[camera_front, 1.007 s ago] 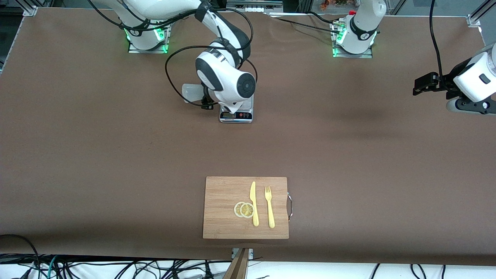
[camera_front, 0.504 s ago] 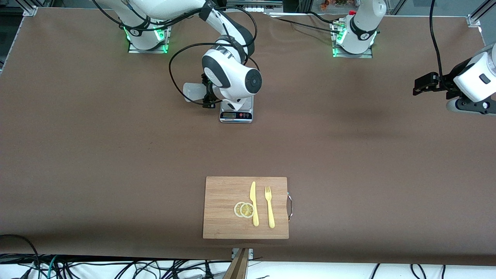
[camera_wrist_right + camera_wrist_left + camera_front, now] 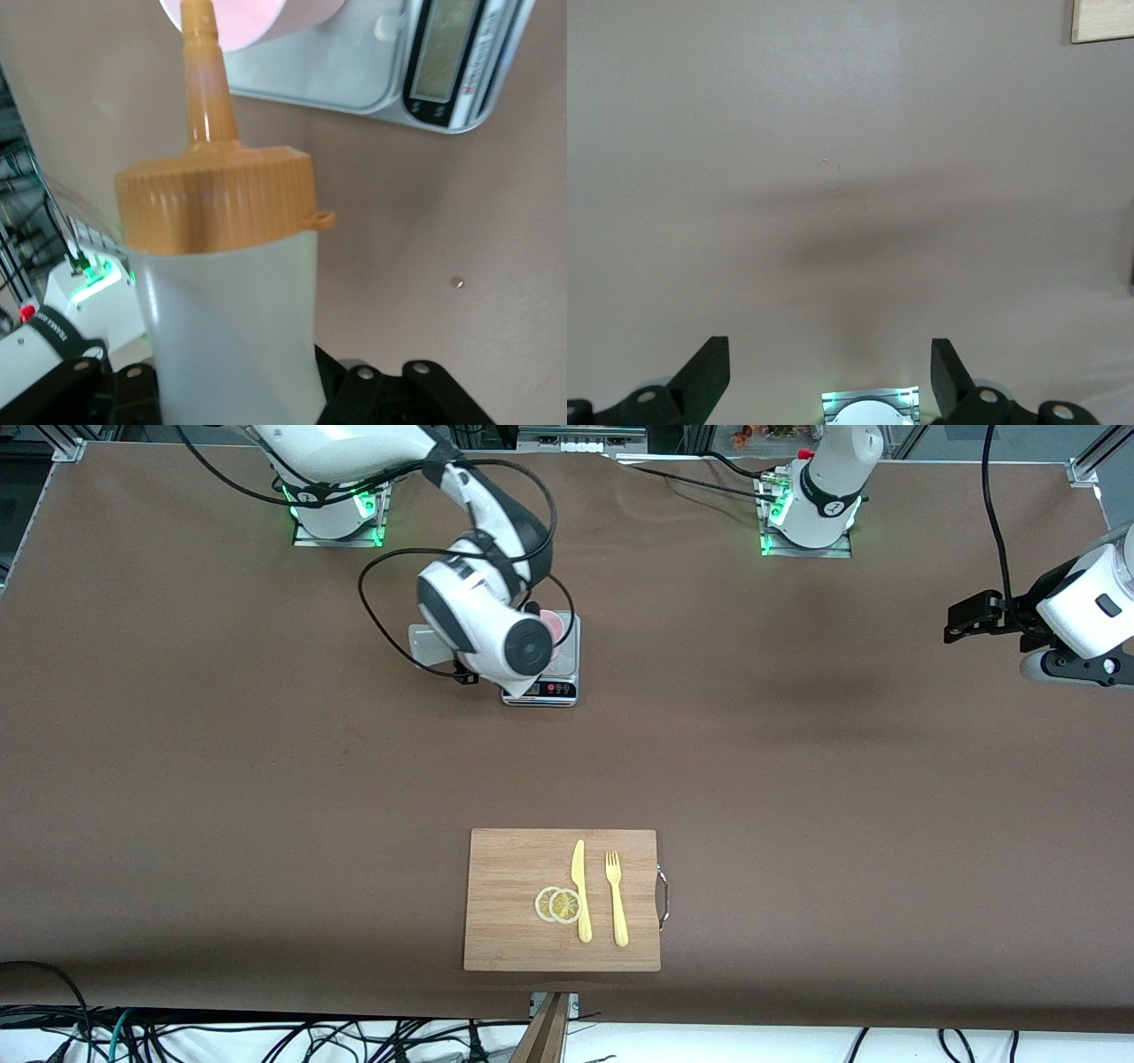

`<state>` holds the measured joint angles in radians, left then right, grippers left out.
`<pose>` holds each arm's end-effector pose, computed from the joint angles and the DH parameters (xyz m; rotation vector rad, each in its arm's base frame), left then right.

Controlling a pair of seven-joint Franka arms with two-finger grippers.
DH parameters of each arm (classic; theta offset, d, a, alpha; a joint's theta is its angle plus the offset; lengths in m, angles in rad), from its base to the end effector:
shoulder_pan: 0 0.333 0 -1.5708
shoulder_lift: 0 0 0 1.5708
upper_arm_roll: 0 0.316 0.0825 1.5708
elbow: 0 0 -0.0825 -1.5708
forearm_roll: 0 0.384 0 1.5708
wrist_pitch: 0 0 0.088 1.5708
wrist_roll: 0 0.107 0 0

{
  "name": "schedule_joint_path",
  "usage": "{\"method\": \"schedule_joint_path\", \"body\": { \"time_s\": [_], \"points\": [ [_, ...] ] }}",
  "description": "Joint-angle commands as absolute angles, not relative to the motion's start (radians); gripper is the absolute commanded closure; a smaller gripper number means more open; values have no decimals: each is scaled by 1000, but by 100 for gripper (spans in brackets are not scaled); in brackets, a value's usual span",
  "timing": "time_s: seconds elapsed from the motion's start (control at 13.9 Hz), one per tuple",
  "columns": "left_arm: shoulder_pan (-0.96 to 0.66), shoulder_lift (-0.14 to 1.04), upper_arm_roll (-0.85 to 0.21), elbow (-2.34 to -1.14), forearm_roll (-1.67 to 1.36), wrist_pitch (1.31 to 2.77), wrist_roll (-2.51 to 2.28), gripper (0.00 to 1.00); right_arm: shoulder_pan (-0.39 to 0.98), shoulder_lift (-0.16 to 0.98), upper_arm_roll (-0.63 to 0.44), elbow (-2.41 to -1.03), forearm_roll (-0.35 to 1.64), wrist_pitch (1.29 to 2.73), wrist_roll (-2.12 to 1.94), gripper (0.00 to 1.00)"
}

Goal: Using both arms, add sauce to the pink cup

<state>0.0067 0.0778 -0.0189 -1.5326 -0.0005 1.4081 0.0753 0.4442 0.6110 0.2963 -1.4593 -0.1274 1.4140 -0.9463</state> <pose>0.5584 -0.0065 0.5864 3.1143 -0.1365 -0.3161 0.4939 0.3929 0.3063 -1.8899 -2.1777 0.9254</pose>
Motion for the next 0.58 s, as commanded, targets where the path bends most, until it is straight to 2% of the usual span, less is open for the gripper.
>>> {"method": "schedule_joint_path", "body": {
  "time_s": [0.0, 0.5],
  "points": [
    [12, 98, -23, -1494, 11, 1393, 95, 0, 333, 552, 298, -1473, -8, 1462, -1090, 100],
    [12, 98, -23, -1494, 11, 1393, 95, 0, -21, 531, 285, -1537, 360, 1532, -1559, 100]
  ]
}}
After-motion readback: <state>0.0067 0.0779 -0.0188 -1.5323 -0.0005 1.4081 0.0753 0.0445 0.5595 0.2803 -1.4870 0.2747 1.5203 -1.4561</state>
